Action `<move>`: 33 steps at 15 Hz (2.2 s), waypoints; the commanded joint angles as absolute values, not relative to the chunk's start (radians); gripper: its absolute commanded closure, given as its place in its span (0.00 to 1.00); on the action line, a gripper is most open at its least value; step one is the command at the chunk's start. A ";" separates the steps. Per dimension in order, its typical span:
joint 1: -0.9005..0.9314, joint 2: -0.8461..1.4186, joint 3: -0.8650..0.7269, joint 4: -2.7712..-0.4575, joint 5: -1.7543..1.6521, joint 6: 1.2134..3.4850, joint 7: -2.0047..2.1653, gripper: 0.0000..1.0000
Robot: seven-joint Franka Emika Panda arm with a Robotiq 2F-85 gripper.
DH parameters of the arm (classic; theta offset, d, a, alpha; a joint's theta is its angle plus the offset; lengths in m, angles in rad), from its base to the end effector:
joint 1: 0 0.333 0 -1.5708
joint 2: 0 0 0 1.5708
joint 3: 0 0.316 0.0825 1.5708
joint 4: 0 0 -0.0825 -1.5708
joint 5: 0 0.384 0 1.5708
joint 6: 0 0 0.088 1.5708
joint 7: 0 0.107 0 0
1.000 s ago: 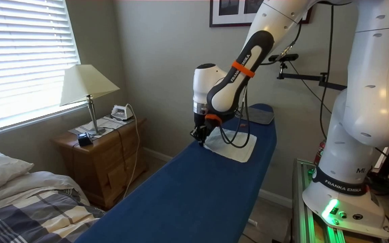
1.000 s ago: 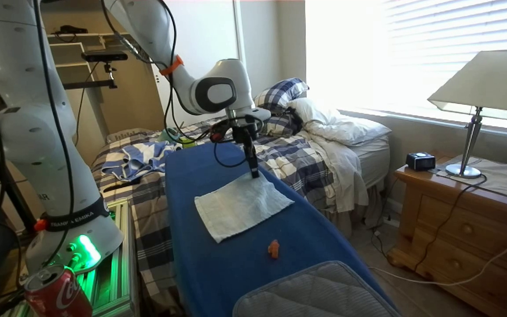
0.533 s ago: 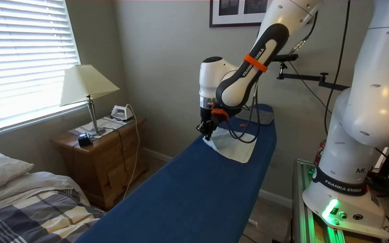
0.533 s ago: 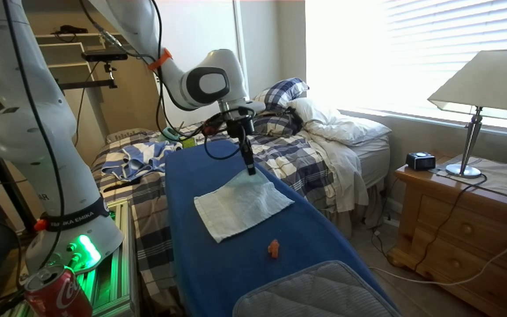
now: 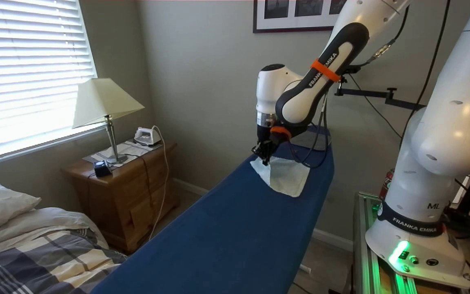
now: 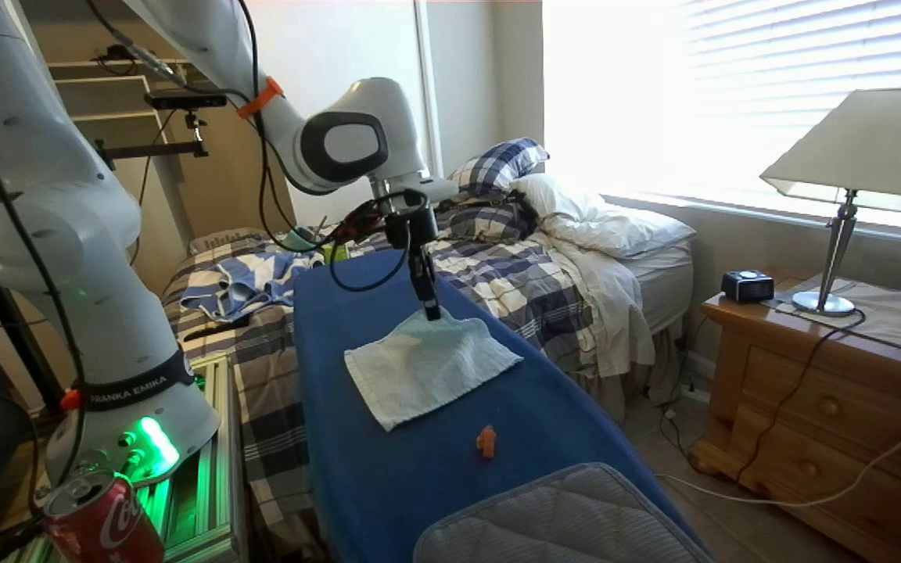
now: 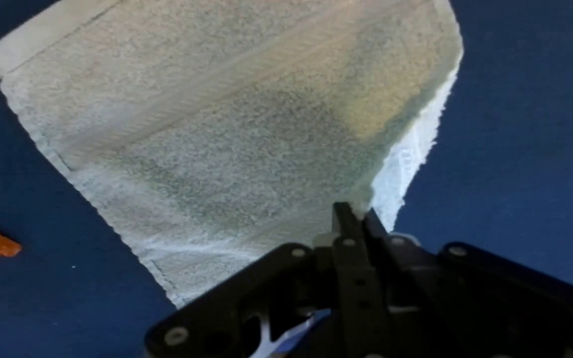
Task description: Fold the white cloth several times
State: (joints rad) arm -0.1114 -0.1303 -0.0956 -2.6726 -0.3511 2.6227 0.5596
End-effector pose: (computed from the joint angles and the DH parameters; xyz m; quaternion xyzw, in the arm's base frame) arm 0.4134 -0.0777 0.2860 0.9684 -0.2306 0.0548 0.0781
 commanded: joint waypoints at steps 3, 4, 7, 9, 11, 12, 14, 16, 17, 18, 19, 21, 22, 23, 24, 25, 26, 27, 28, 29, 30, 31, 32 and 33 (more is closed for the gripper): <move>-0.218 -0.225 -0.092 -2.754 -0.406 2.603 0.522 0.98; -0.233 -0.237 -0.092 -2.766 -0.410 2.597 0.516 0.98; -0.267 -0.234 -0.092 -2.747 -0.403 2.565 0.489 0.98; -0.290 -0.248 -0.097 -2.749 -0.410 2.549 0.474 0.98; -0.315 -0.248 -0.106 -2.745 -0.420 2.555 0.450 0.98; -0.326 -0.249 -0.109 -2.744 -0.423 2.554 0.439 0.98; -0.342 -0.251 -0.117 -2.743 -0.421 2.546 0.413 0.98; -0.353 -0.250 -0.124 -2.743 -0.414 2.531 0.395 0.98; -0.358 -0.249 -0.127 -2.743 -0.414 2.522 0.391 0.98; -0.359 -0.247 -0.131 -2.743 -0.409 2.516 0.386 0.98; -0.362 -0.246 -0.134 -2.743 -0.408 2.511 0.384 0.98; -0.364 -0.242 -0.139 -2.743 -0.406 2.506 0.382 0.98; -0.364 -0.241 -0.141 -2.743 -0.406 2.502 0.381 0.98; -0.365 -0.239 -0.143 -2.743 -0.409 2.497 0.381 0.98; -0.365 -0.239 -0.145 -2.743 -0.410 2.491 0.380 0.98; -0.366 -0.238 -0.147 -2.743 -0.412 2.485 0.379 0.98; -0.369 -0.237 -0.149 -2.744 -0.417 2.480 0.378 0.98; -0.371 -0.235 -0.153 -2.744 -0.419 2.479 0.375 0.98; -0.375 -0.234 -0.157 -2.744 -0.427 2.482 0.371 0.98; -0.379 -0.233 -0.161 -2.744 -0.433 2.484 0.365 0.98; -0.384 -0.230 -0.164 -2.744 -0.443 2.486 0.358 0.98; -0.390 -0.228 -0.167 -2.744 -0.457 2.491 0.355 0.98; -0.394 -0.224 -0.172 -2.744 -0.470 2.496 0.349 0.98; -0.397 -0.223 -0.175 -2.744 -0.475 2.496 0.346 0.98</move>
State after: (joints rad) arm -0.3776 -0.2258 -0.1619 -2.7445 -0.4289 2.4965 0.3672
